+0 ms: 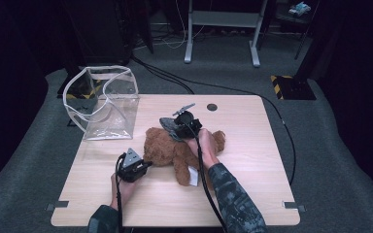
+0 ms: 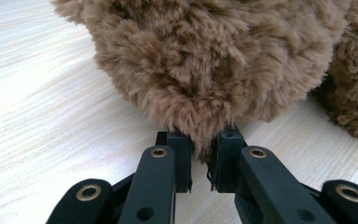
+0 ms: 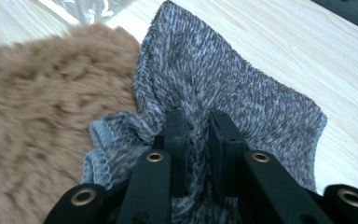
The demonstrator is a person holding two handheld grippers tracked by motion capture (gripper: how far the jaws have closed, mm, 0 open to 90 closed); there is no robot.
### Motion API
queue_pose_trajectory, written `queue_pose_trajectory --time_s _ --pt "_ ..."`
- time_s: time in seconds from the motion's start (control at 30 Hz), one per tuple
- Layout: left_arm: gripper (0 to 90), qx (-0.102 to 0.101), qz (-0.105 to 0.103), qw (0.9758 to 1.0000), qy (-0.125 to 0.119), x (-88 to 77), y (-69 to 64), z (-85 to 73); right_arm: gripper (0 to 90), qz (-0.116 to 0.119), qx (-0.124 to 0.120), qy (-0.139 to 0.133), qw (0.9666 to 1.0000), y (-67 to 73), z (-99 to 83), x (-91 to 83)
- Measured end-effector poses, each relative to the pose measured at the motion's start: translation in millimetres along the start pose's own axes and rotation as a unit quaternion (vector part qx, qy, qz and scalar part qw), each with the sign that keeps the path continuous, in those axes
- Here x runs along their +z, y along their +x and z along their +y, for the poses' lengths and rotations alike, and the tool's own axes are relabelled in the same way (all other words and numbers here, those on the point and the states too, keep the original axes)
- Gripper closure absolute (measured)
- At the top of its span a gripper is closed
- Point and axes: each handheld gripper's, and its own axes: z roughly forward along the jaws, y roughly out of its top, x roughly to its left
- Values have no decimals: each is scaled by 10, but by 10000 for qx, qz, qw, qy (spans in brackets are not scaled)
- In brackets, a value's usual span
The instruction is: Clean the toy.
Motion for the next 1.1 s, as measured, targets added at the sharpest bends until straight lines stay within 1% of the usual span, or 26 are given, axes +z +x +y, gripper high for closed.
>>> queue_pose_trajectory --time_s 0.03,0.07,0.17,0.2,0.27,0.33,0.37,0.4,0.43,0.5,0.53,0.57,0.63,0.67,0.83,0.87,0.93,0.97,1.03,1.1 --pt "809 5 5 10000 1 0 -1 0 789 -49 1 48 10000 -11 -6 -4" --pt "809 7 4 10000 2 0 -1 0 790 -75 43 30 10000 -24 -12 -4" --pt "809 15 13 10000 7 -1 -1 0 789 -164 70 54 9998 -80 -40 -22" --pt "809 7 25 10000 -8 2 -4 -1 789 -169 105 130 9997 -98 -47 -40" --pt "809 10 35 10000 -15 4 -4 0 789 -239 72 130 9996 -144 -78 -64" --pt "809 19 6 10000 23 -2 -1 3 789 -264 122 176 9994 -207 -113 -94" --pt "809 17 11 10000 18 -1 -2 2 789 -271 232 182 9992 -232 -133 -107" --pt "809 21 13 10000 13 1 -1 2 789 -296 282 196 9990 -269 -151 -124" --pt "809 18 13 10000 19 0 -2 2 789 -315 285 216 9989 -310 -171 -138" --pt "809 16 9 10000 26 0 -2 3 789 -344 394 222 9984 -381 -210 -160" --pt "809 18 9 10000 30 0 -2 3 789 -357 400 242 9983 -424 -233 -168" --pt "809 19 -5 10000 41 -2 -1 4 789 -336 471 253 9980 -460 -258 -178" --pt "809 20 0 10000 43 -1 -2 4 789 -390 537 286 9974 -519 -314 -191" --pt "809 13 27 10000 1 6 -5 1 789 -384 610 281 9970 -548 -345 -199" --pt "809 31 28 10000 26 6 -5 3 790 -398 788 291 9957 -689 -505 -238" --pt "809 42 1 10000 66 1 -2 6 790 -412 807 284 9955 -708 -530 -243" --pt "809 40 2 10000 67 2 -2 6 790 -460 946 297 9940 -753 -601 -250" --pt "809 43 1 10000 69 1 -2 6 790 -469 938 323 9940 -788 -640 -251" --pt "809 41 2 10000 68 2 -2 7 790 -544 985 398 9928 -845 -729 -249" --pt "809 65 19 10000 71 7 -6 8 792 -580 1081 433 9915 -900 -828 -244"
